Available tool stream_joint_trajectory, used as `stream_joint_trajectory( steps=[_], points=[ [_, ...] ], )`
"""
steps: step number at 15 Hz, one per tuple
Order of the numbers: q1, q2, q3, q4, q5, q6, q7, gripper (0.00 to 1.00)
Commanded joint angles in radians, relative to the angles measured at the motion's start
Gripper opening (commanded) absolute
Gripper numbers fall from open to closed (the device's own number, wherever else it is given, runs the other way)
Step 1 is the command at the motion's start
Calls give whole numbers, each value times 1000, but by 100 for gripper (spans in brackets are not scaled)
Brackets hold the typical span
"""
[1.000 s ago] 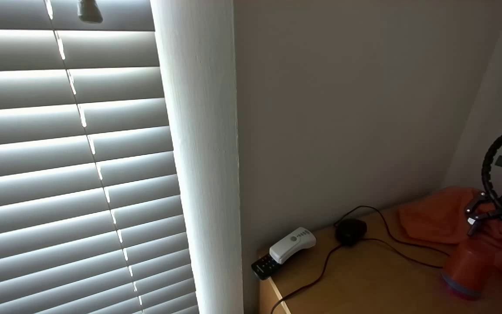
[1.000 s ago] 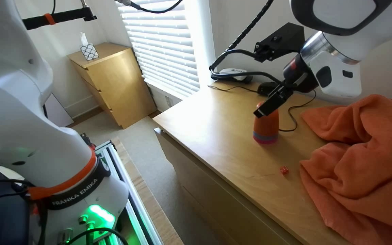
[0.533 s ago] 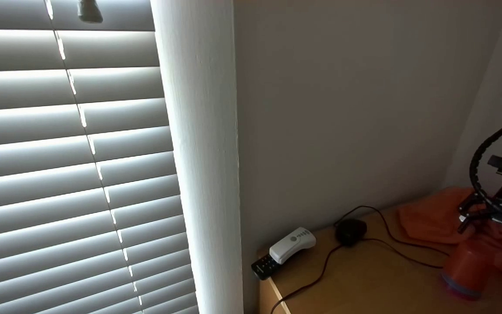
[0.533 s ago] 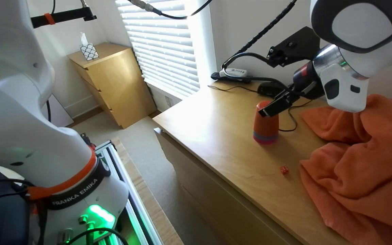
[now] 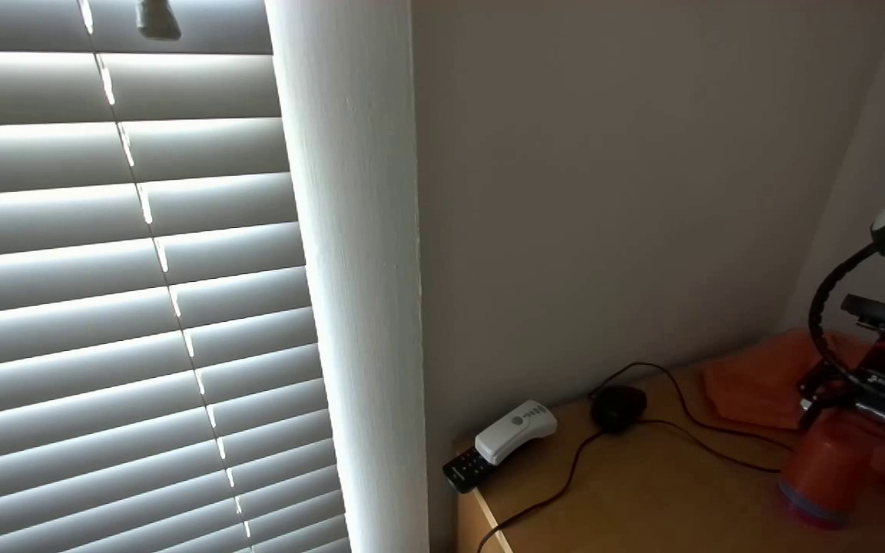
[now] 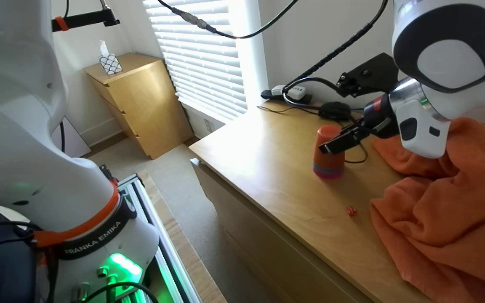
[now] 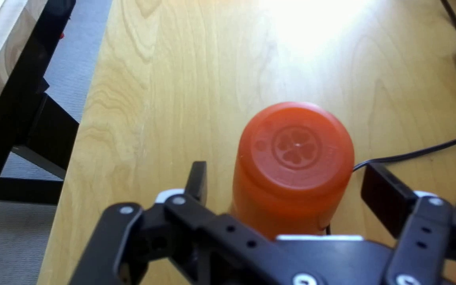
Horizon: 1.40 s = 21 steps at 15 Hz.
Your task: Flip the stack of cups over
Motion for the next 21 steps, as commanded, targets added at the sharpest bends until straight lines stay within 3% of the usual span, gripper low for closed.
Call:
stream_joint_trajectory(
  steps=[1,4,5,6,9,14,21],
  points=[
    [-21,67,-2,67,23,-76,24,100],
    [-28,98,-2,97,27,-117,30,100],
    [-28,107,-3,105,26,-128,36,91],
    [-28,117,-2,115,26,-138,36,74],
    [-23,130,-3,132,23,-162,46,49],
    [15,84,-11,100,9,-142,92,48],
    [150,-87,-24,-43,-106,33,238,48]
  ],
)
